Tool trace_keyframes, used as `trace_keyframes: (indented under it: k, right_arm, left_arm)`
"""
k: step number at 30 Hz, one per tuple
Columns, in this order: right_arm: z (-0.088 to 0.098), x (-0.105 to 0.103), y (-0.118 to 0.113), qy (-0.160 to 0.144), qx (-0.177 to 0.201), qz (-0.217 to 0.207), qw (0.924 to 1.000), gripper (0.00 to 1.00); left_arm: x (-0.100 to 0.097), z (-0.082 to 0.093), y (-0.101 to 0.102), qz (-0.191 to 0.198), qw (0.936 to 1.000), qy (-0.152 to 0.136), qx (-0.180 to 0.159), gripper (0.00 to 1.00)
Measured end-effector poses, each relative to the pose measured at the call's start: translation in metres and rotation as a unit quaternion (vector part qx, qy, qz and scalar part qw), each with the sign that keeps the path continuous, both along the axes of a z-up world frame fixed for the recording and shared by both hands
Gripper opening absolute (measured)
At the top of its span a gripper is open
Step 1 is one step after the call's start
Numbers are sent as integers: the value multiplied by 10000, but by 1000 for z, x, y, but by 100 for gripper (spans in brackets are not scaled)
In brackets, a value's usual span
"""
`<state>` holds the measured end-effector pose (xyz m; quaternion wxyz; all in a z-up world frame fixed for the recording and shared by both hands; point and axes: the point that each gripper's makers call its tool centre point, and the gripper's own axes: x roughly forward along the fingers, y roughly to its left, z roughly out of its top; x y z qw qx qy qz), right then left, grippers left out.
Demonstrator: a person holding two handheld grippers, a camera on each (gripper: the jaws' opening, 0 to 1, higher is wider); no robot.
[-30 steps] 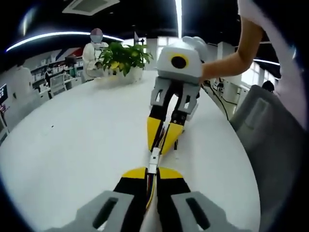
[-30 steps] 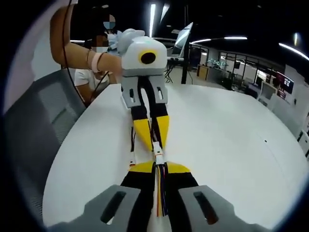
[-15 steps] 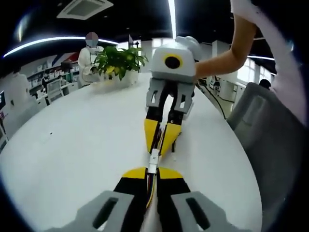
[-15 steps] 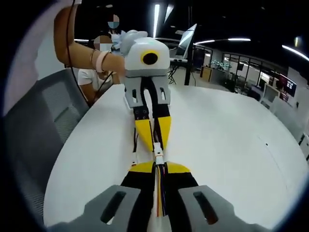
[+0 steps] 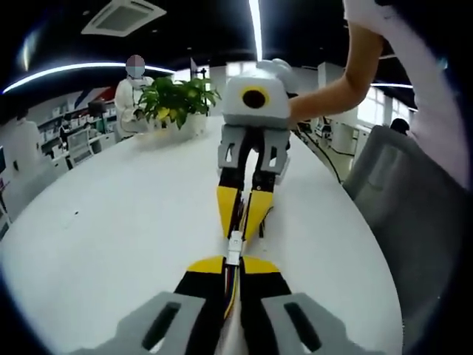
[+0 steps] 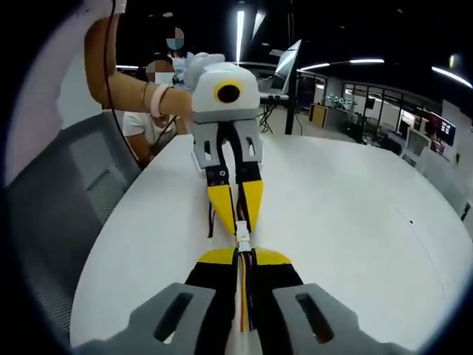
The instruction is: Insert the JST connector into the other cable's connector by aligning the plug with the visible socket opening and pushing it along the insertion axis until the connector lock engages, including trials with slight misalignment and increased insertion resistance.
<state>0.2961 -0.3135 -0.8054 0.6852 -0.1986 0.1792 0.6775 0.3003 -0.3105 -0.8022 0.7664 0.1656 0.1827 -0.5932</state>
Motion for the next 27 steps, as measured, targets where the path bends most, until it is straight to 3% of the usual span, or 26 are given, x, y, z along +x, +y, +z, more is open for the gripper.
trace_keyframes:
  k: [27]
  right_arm:
    - [4,-1,2,98,91,9,9999,2]
  left_arm:
    - [0,3,-3,-36,10000,37,17,0]
